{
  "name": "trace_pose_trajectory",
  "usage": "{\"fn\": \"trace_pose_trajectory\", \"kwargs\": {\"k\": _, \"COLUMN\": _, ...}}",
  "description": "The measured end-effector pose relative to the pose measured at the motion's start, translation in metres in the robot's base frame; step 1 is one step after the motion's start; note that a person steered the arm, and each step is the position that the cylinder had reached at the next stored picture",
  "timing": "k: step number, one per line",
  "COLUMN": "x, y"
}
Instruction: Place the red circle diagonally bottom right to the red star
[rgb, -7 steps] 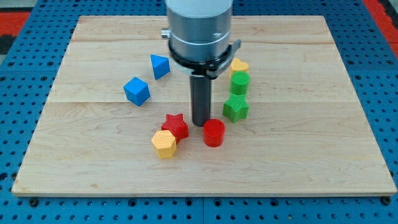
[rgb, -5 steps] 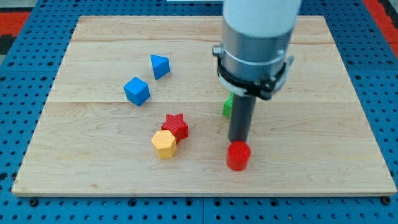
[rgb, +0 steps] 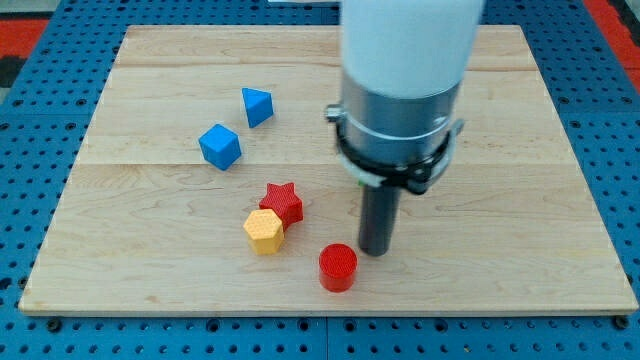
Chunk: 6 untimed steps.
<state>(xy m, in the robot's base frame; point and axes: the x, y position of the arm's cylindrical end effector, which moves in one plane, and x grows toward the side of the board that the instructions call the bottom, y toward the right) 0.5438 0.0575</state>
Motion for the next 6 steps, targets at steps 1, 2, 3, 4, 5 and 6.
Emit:
{"fn": "trace_pose_trajectory", "kwargs": {"k": 1, "x": -0.028, "y": -0.003}}
{"fn": "trace_pose_trajectory", "kwargs": {"k": 2, "x": -0.016, "y": 0.007}}
{"fn": "trace_pose_trajectory", "kwargs": {"k": 3, "x": 0.019, "y": 0.037}}
{"fn": "trace_pose_trajectory", "kwargs": {"k": 4, "x": 0.074, "y": 0.015}}
{"fn": "trace_pose_trajectory", "kwargs": {"k": 5, "x": 0.067, "y": -0.021}}
{"fn": "trace_pose_trajectory", "kwargs": {"k": 6, "x": 0.062, "y": -0.071}}
